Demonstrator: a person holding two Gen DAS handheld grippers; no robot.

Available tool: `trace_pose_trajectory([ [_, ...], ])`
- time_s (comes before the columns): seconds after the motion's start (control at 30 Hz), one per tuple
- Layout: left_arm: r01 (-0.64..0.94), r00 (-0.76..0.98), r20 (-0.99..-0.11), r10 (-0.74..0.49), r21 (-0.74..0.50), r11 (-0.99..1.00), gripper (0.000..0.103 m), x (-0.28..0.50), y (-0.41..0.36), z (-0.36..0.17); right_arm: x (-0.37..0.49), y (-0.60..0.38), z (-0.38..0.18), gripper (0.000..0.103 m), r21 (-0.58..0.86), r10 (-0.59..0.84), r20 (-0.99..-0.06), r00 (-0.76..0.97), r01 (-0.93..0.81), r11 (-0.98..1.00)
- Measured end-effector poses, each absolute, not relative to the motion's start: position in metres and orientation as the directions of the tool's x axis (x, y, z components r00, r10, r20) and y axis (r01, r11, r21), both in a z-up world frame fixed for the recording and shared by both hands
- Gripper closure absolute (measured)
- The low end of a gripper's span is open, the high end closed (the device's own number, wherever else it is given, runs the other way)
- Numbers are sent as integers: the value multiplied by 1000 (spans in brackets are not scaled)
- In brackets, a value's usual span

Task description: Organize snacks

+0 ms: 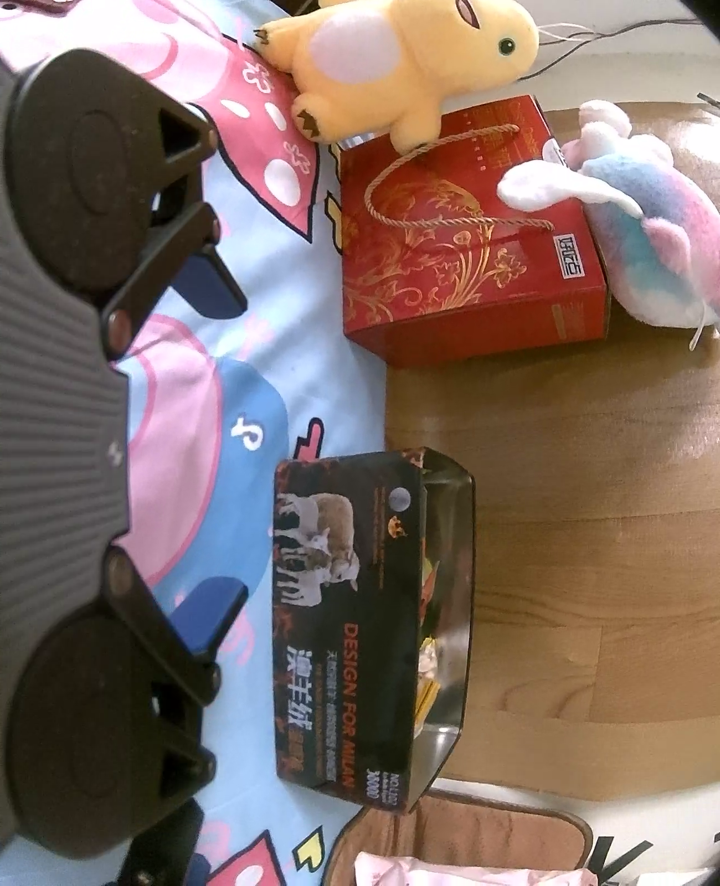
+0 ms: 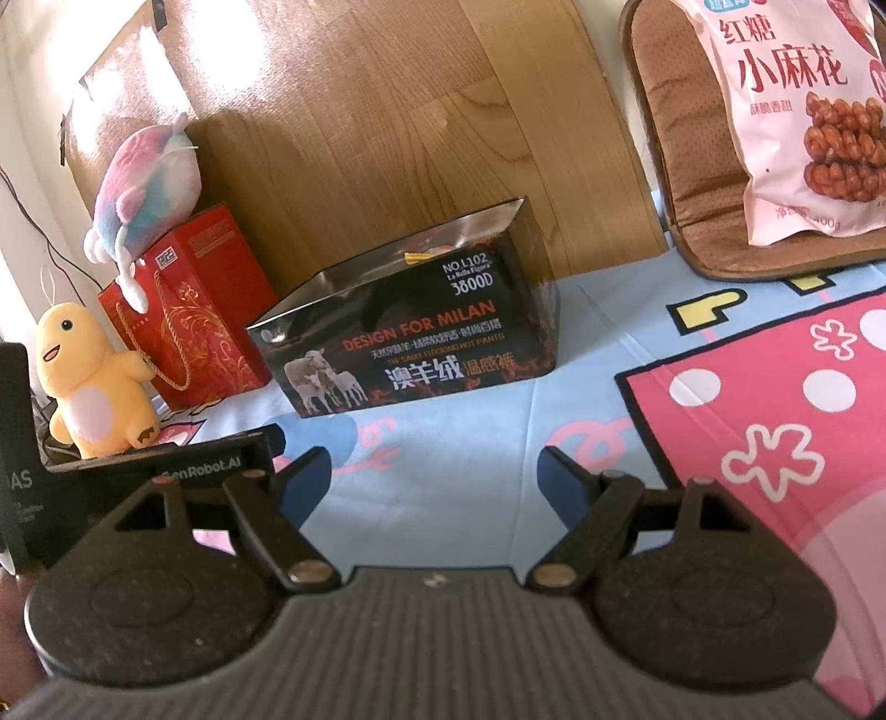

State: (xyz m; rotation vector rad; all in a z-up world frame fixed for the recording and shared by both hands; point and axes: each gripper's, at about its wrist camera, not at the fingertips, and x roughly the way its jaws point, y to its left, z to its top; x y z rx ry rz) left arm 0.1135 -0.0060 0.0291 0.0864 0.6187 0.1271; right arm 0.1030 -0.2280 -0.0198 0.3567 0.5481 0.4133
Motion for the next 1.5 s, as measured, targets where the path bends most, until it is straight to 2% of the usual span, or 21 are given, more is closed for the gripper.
trace_pose_trajectory([
  [0.23,-121,808,-557,193,165,979,0,113,-9,29,103,-228,-20,19,432,467,-425,776,-280,857],
  [0.6,-101,799,-573,181,169,981,0,114,-10,28,103,-228,-20,19,432,468,-425,775,-281,857],
  [0.87,-146,828,-501,252,242,959,0,109,-13,33,103,-228,-20,19,432,468,-424,775,-280,857],
  [1.5,-140,807,-538,244,227,964,0,113,-11,31,103,-228,-19,19,430,476,-413,777,-295,853],
])
